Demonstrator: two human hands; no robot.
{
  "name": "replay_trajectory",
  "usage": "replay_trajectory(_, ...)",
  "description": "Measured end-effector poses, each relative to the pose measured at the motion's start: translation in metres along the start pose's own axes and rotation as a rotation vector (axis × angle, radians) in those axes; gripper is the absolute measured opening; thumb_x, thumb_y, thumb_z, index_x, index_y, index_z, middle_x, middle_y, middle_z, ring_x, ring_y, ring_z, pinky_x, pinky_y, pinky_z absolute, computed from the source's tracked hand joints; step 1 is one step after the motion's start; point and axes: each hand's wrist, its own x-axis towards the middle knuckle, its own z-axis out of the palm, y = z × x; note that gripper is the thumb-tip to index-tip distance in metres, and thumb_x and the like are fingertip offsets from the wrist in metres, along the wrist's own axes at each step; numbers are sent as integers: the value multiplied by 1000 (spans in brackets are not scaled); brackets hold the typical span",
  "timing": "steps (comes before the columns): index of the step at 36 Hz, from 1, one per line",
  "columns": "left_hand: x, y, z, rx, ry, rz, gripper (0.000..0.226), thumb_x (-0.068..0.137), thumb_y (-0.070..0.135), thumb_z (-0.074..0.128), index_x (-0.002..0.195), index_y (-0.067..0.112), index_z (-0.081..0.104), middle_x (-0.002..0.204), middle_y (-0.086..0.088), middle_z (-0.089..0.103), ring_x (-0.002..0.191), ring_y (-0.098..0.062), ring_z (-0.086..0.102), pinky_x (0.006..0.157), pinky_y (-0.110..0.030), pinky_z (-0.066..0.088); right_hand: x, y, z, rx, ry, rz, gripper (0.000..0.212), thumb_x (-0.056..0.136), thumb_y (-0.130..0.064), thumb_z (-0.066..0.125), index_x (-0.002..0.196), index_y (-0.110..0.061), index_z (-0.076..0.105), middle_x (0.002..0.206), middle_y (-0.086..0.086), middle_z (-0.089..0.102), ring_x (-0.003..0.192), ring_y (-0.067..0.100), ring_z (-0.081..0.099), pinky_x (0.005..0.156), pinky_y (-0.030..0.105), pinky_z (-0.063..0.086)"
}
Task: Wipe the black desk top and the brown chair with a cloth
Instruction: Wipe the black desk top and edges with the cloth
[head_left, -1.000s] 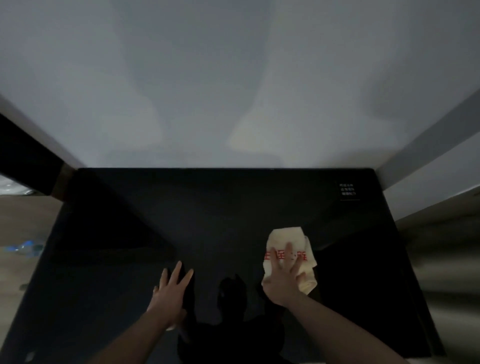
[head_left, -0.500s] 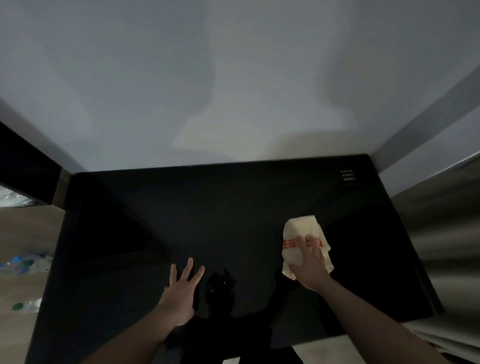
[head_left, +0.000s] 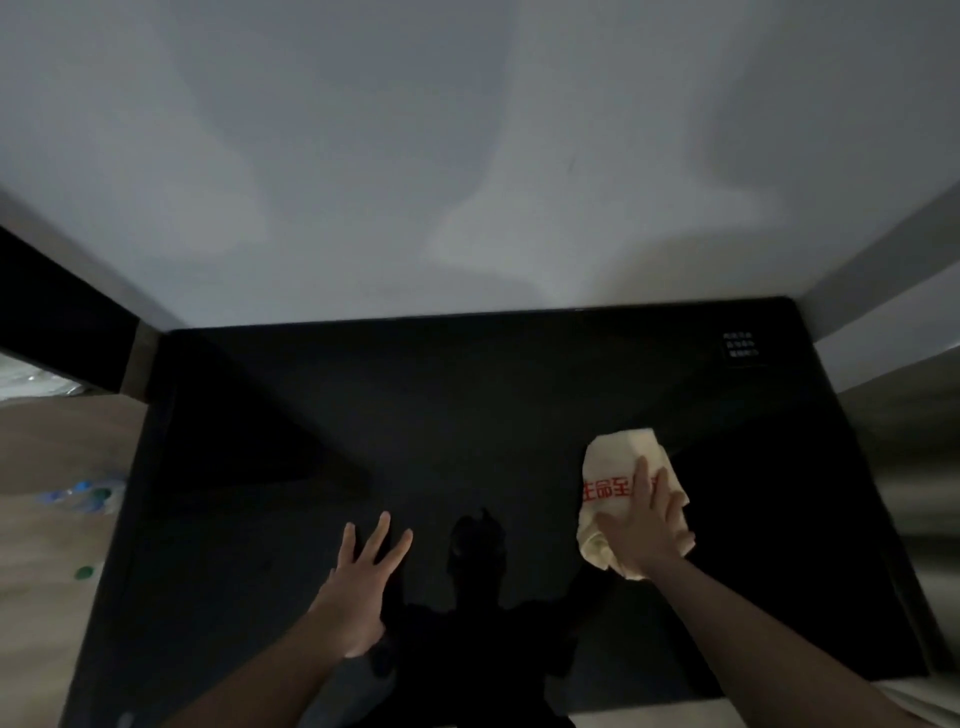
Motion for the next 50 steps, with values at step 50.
replay_trajectory(50,-42,-66,-58,256,107,424,91,96,29,64,162,31,2,166,3,-17,156,-25,-6,127,-45,16,-207,-119,187,258,-51,196,106,89,-53,64,158,-37,-14,164,3,-29,151,37,-24,120,62,2)
